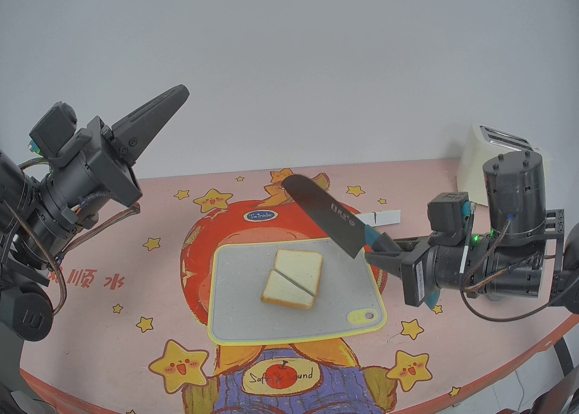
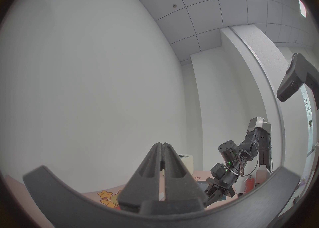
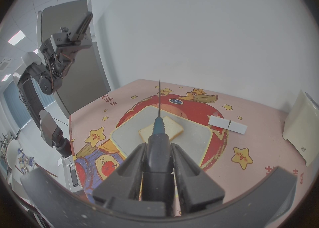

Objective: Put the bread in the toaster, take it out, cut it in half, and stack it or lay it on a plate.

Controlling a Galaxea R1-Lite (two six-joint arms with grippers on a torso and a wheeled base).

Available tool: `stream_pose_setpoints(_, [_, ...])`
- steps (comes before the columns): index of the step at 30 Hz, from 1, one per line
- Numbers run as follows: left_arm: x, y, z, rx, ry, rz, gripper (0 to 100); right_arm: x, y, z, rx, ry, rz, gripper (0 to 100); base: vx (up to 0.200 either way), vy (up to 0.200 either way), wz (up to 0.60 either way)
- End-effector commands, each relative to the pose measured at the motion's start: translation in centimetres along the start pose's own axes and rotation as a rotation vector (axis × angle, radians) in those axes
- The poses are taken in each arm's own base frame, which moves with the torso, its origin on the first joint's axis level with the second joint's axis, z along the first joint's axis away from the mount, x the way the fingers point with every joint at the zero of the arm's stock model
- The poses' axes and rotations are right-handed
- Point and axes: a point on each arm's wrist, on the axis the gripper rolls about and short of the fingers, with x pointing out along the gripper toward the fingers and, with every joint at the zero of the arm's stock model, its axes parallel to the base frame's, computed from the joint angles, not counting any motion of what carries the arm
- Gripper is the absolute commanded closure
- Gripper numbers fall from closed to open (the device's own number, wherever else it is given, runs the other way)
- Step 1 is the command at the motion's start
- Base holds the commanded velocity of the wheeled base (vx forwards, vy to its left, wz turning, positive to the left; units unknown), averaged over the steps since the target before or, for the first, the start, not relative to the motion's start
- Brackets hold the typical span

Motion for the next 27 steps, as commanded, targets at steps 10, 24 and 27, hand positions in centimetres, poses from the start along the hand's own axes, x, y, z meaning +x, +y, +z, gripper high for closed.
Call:
stream_pose_setpoints(10, [0.1,0.0,0.2,0.011,-0.004,-0.005,100,0.0,-0.4,-1.1,0.051,-0.114,-0.088,100,0.0,0.0,0.0])
stream_pose_setpoints(24, [-1.4,-0.2,4.5,0.128,-0.113,0.077,100,-1.0,-2.0,-2.5,0.105,-0.239,-0.135,100,0.0,0.0,0.0])
stream_pose_setpoints(27, [-1.7,-0.5,4.5,0.118,-0.113,0.112,100,-2.0,-2.0,-2.3,0.107,-0.268,-0.142,100,0.0,0.0,0.0])
